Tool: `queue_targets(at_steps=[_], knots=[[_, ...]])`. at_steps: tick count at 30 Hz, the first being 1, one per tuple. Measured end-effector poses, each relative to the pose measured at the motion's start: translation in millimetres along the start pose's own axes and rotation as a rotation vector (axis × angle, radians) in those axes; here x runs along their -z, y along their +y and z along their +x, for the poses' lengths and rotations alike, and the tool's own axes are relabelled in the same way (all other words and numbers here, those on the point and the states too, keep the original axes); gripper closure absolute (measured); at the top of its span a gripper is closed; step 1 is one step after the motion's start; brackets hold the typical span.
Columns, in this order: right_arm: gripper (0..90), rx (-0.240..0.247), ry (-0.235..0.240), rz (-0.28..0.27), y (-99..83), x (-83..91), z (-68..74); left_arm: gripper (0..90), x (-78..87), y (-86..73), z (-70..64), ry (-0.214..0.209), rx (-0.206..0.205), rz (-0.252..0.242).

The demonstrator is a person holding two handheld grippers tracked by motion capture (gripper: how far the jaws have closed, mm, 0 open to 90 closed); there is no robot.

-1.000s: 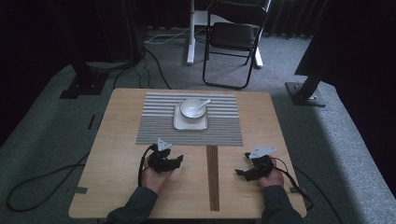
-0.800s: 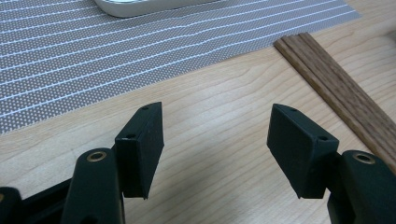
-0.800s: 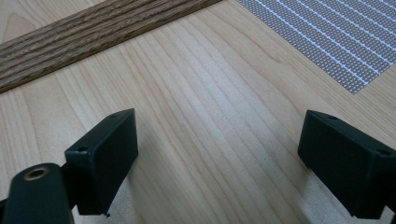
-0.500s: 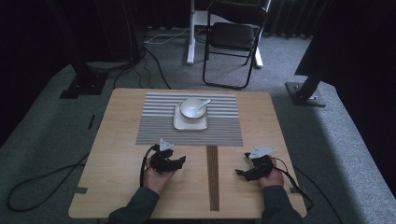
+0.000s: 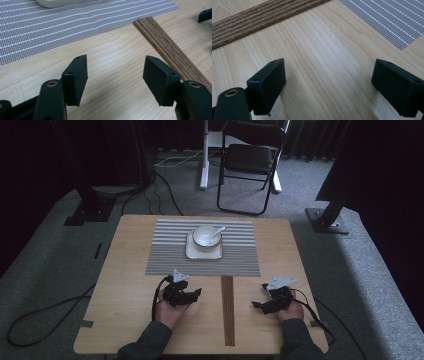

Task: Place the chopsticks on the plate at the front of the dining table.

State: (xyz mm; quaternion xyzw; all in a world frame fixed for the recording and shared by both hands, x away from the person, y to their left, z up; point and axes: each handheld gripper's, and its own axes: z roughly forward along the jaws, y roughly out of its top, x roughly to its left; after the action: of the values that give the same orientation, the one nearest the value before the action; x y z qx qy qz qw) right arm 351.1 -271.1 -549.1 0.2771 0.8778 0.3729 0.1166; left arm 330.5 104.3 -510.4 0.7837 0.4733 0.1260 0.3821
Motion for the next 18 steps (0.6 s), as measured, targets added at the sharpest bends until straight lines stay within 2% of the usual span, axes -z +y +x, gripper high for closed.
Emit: queue_targets(at_steps=[18], knots=[[11.6, 0.0, 0.0, 0.0, 0.0, 0.0, 0.0, 37.0, 0.6, -0.6, -9.9, -0.006, 0.013, 0.016]])
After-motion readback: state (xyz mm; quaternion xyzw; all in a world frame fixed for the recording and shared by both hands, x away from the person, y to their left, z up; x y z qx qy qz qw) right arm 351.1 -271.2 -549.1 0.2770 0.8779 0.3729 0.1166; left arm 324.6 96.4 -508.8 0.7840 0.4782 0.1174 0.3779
